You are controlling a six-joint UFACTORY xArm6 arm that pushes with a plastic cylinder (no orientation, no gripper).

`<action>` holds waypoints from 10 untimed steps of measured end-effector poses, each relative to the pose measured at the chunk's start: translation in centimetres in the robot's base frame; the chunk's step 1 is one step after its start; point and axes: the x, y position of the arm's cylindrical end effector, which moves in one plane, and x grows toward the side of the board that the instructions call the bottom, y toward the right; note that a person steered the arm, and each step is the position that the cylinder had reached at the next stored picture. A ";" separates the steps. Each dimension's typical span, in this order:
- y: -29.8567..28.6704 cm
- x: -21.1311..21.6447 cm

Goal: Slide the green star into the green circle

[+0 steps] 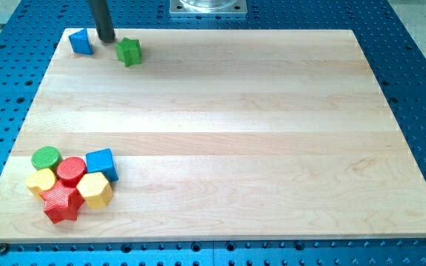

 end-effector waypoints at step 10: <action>2.2 18.5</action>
